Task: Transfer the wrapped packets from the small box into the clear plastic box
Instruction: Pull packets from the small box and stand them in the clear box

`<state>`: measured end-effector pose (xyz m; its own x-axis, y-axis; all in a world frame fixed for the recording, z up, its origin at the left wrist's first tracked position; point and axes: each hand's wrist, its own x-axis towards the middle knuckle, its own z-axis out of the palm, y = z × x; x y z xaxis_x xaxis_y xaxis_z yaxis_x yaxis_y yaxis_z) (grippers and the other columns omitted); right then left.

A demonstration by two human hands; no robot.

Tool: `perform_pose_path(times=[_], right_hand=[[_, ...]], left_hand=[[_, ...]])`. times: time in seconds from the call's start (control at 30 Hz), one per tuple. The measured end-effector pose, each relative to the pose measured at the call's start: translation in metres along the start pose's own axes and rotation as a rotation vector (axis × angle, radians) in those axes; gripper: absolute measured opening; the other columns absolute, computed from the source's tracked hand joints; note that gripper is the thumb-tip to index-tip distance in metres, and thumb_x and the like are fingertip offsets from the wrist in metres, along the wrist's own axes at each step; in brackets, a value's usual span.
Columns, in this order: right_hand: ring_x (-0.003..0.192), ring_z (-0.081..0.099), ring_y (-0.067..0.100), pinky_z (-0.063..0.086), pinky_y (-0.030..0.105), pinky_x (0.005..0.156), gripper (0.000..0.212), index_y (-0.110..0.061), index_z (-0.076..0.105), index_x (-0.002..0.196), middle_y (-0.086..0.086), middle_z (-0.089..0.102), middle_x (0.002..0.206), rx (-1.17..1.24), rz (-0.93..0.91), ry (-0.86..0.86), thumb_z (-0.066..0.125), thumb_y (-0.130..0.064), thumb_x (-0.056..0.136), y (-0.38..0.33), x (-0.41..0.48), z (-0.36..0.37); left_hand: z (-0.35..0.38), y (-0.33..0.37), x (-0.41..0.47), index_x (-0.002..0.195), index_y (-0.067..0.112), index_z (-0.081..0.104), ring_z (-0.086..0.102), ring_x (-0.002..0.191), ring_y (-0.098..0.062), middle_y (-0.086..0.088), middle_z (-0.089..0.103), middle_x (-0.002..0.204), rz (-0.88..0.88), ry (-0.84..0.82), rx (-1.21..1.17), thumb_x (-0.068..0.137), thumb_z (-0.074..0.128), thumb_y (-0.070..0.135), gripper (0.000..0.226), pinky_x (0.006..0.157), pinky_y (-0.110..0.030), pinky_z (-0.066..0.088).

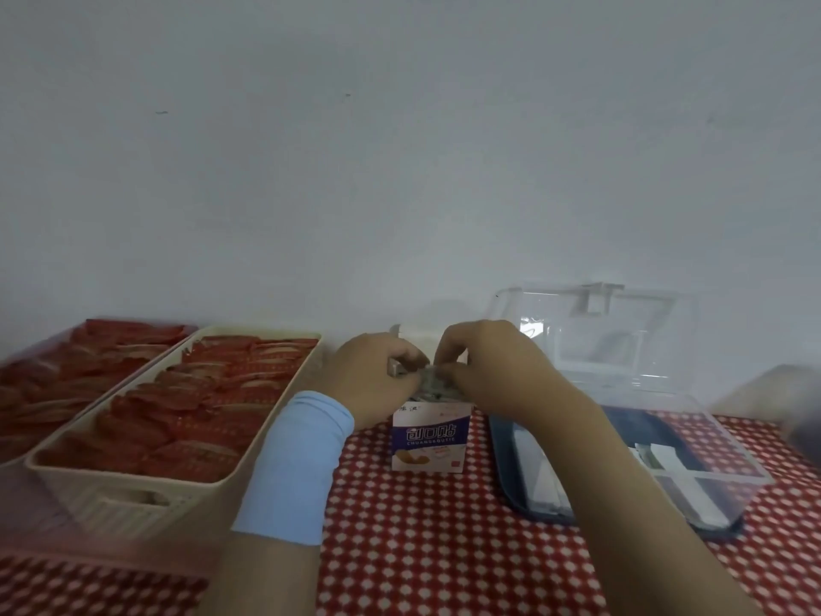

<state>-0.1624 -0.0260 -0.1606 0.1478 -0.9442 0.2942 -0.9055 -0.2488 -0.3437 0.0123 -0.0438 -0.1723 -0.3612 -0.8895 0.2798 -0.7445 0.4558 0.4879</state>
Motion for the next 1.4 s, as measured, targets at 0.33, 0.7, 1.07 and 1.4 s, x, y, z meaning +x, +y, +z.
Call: perform_pose_path(times=[0.33, 0.7, 1.07, 1.4], right_hand=[[0.077, 0.059, -0.006, 0.046, 0.009, 0.069, 0.008, -0.029, 0.075, 0.099, -0.020, 0.064, 0.084, 0.220, -0.035, 0.076, 0.069, -0.027, 0.093, 0.008, 0.002, -0.002], [0.073, 0.068, 0.011, 0.057, 0.023, 0.070, 0.013, -0.017, 0.075, 0.091, -0.007, 0.074, 0.078, 0.839, -0.192, 0.217, 0.068, -0.005, 0.092, -0.004, -0.007, -0.025], [0.091, 0.064, 0.007, 0.055, 0.030, 0.083, 0.012, -0.029, 0.074, 0.102, -0.015, 0.070, 0.097, 0.054, 0.044, 0.025, 0.066, -0.031, 0.094, 0.009, -0.003, -0.008], [0.089, 0.063, 0.013, 0.056, 0.035, 0.082, 0.019, -0.031, 0.079, 0.096, -0.010, 0.065, 0.092, -0.240, 0.012, -0.092, 0.069, -0.046, 0.089, 0.001, -0.004, 0.001]], left_hand=[[0.005, 0.010, -0.001, 0.096, 0.034, 0.072, 0.053, 0.081, 0.003, 0.023, 0.061, 0.083, -0.020, 0.081, 0.001, 0.093, 0.063, 0.042, 0.013, 0.061, -0.005, 0.029], [-0.019, 0.011, -0.008, 0.118, -0.004, 0.061, 0.070, 0.096, -0.032, -0.019, 0.071, 0.108, -0.108, -0.278, -1.290, 0.092, 0.063, 0.025, 0.039, 0.086, -0.044, 0.059], [-0.010, 0.002, -0.005, 0.109, -0.003, 0.060, 0.071, 0.071, -0.019, -0.005, 0.074, 0.098, -0.204, -0.051, -1.327, 0.081, 0.063, 0.020, 0.036, 0.060, -0.029, 0.060], [-0.001, 0.005, -0.001, 0.087, 0.005, 0.062, 0.075, 0.087, -0.031, -0.021, 0.070, 0.108, -0.281, 0.102, -1.159, 0.087, 0.069, 0.012, 0.010, 0.075, -0.039, 0.063]])
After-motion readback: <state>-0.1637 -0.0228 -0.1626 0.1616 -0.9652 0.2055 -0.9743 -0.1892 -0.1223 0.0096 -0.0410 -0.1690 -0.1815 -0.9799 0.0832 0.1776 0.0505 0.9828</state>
